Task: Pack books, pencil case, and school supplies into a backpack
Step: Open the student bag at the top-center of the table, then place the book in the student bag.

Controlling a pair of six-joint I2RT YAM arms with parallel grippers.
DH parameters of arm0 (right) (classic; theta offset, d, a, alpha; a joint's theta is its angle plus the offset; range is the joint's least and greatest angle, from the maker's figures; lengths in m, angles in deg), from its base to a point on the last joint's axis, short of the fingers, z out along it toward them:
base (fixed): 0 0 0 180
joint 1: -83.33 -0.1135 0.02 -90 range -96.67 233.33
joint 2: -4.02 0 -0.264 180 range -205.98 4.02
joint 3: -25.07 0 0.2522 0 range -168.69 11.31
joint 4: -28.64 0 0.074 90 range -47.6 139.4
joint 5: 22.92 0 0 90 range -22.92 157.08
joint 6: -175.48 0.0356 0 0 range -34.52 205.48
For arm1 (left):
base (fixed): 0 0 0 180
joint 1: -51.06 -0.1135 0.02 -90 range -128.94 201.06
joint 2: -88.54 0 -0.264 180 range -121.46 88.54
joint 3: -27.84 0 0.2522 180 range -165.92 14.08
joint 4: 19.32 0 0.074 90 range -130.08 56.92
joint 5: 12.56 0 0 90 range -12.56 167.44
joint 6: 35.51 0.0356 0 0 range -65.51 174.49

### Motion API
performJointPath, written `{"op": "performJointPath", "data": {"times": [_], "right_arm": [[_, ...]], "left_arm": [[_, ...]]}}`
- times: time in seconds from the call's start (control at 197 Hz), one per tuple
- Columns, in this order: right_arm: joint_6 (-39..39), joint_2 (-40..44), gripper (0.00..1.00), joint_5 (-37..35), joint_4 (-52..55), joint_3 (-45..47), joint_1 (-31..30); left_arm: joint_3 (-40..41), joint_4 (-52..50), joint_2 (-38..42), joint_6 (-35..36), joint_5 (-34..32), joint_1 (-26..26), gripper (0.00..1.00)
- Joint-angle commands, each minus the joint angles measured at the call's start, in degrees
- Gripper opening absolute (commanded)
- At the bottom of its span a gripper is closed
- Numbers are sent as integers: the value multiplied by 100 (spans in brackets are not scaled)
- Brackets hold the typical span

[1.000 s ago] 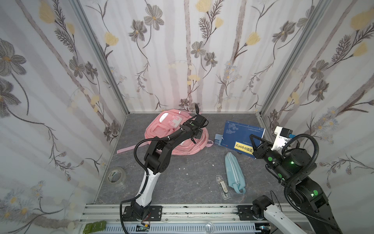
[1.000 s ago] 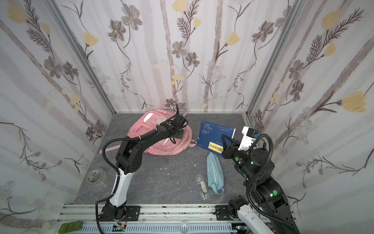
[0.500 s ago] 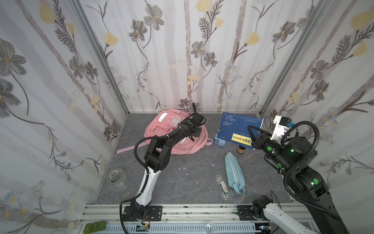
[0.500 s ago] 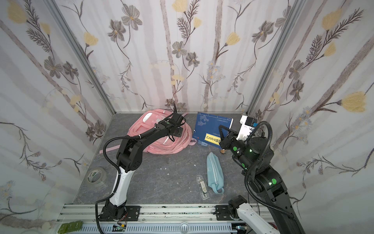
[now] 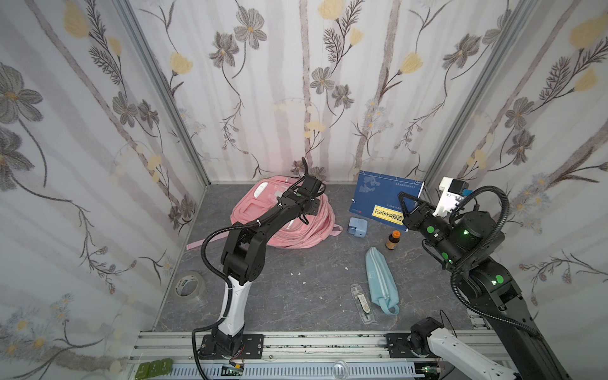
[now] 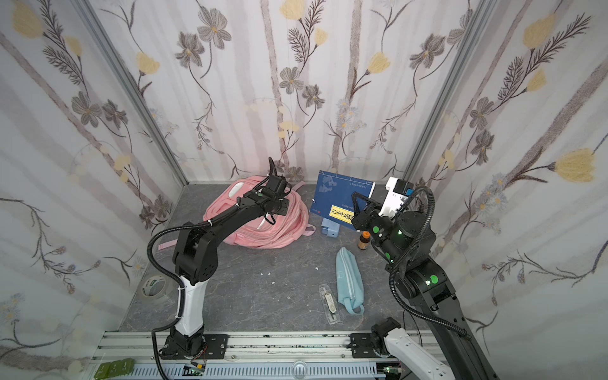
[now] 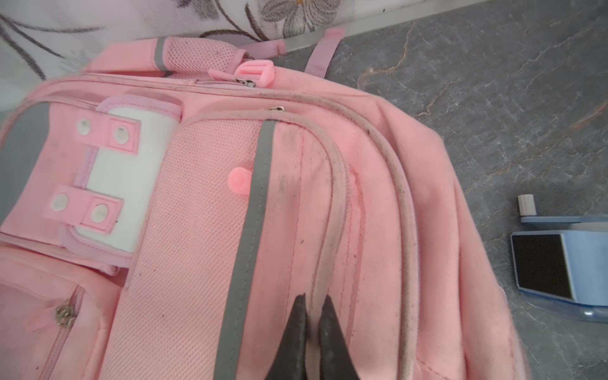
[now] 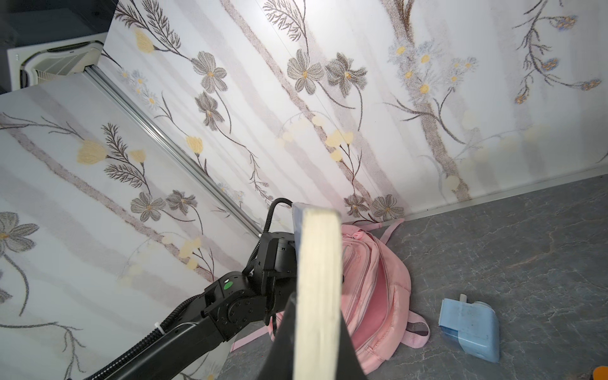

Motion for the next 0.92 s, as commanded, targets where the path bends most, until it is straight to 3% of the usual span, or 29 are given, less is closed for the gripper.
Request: {"op": "performJointPath", "data": {"times": [0.0, 0.275, 0.488, 0.661, 0.915], "right_arm": [[380, -106, 0, -26, -912, 175, -15], [1027, -469, 0, -3, -1519, 743, -15], [1895, -668, 0, -110, -2551, 1603, -23], [1915, -1139, 0, -129, -2684, 1734, -67], [2171, -2075, 0, -85, -3475, 1919, -67]], "left_arm": [[209, 368, 527, -285, -120, -24, 0], [579, 726, 1451, -940, 571, -62, 0], [755, 927, 1828, -1567, 409, -65, 0], [901, 847, 1999, -1790, -56, -57, 0], [933, 959, 2222, -1805, 323, -57, 0]]}}
